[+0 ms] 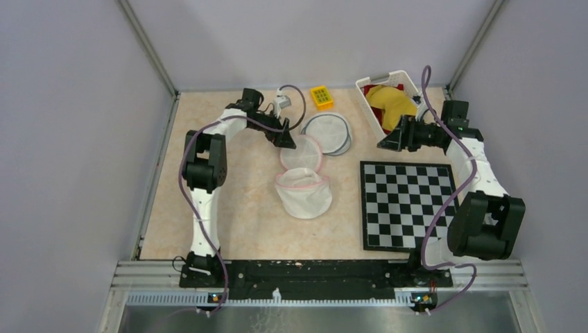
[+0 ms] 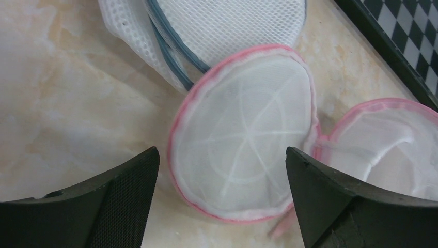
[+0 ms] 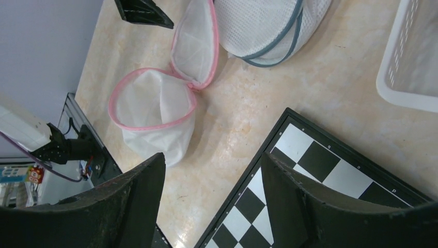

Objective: Unzip the laundry bag and remove the bra
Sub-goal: Close the laundry bag at the center of the board.

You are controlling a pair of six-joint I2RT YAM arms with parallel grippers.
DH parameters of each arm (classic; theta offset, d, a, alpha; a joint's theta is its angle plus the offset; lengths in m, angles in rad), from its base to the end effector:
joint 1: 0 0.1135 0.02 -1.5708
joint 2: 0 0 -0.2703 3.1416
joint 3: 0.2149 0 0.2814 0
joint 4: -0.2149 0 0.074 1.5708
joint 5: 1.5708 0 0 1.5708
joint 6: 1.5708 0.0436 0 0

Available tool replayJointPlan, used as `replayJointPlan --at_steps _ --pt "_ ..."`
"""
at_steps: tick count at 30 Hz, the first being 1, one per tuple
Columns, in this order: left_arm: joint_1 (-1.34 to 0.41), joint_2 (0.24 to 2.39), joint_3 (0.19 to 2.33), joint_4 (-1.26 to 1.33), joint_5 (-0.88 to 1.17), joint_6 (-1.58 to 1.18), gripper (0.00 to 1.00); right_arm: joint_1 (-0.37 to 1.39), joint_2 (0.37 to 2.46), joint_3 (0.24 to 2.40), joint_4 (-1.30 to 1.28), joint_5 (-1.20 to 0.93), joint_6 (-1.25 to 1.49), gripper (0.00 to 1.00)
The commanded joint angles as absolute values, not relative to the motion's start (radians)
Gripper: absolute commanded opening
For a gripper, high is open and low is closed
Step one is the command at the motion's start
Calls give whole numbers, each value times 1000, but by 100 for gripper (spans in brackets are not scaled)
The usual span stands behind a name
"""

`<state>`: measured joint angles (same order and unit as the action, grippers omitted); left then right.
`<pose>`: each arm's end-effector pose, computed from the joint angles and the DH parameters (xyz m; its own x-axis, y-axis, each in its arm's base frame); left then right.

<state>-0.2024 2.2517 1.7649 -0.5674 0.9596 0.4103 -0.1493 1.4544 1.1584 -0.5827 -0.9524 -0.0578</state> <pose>0.4925 -0.1375 0.1619 -0.5770 0.3521 -0.7370 0.8089 0.3712 -0.4560 0.3340 -0.0143 0.2827 -0.7354 0.0768 -0.6733 -0.4712 0.6562 0.5894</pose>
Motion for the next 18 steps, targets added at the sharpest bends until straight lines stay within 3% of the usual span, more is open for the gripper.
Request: replayJointPlan --at_steps 1,8,10,12,13,18 --pt "-212 2321 1875 -538 941 433 97 -155 1405 1152 -550 -988 -37 67" --pt "-229 2361 1909 -530 931 451 97 -155 1385 1167 -591 -979 -64 67" --pt "-229 2359 1909 -527 951 454 93 -155 1382 1167 -595 -978 -66 67" --pt "-229 2360 1920 -540 982 451 79 -155 1376 1162 -592 -977 -61 67" --pt "-229 2353 1925 -550 1001 451 65 -155 1372 1161 -591 -975 -59 67" --pt "-229 2258 1865 -600 1021 486 20 -155 1351 1165 -597 -966 -60 67"
